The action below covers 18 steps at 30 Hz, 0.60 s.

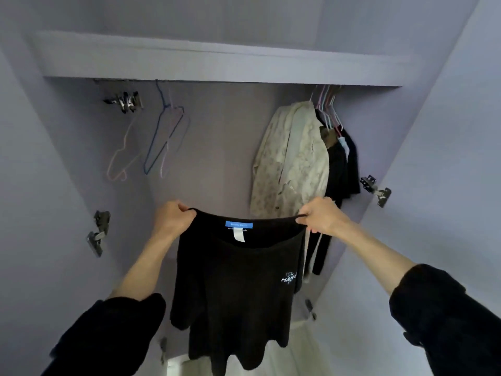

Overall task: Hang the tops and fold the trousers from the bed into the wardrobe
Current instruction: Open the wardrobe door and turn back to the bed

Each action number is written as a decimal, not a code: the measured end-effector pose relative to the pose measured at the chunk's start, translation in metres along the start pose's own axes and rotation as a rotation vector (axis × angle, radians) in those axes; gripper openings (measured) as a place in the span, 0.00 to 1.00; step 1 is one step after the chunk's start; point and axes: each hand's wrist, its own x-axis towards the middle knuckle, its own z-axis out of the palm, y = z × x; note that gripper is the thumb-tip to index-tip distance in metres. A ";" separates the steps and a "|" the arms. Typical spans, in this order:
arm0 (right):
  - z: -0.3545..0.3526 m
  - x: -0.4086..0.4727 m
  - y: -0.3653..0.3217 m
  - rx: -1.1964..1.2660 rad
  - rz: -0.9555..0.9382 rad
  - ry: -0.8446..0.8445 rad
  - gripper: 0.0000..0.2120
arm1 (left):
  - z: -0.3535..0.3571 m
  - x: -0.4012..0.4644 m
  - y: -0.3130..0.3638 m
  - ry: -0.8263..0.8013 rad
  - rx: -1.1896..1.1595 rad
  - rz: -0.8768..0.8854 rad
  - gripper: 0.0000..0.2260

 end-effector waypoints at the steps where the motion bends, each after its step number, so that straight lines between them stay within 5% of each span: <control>1: 0.002 0.020 -0.005 -0.040 -0.031 -0.026 0.13 | 0.000 0.014 -0.002 0.003 -0.082 -0.044 0.10; 9: 0.022 0.122 -0.050 -0.131 -0.156 -0.106 0.09 | -0.013 0.075 -0.007 0.010 -0.675 -0.369 0.06; 18: 0.059 0.214 -0.115 -0.140 -0.395 -0.337 0.11 | -0.021 0.082 -0.017 0.153 -0.470 -0.345 0.06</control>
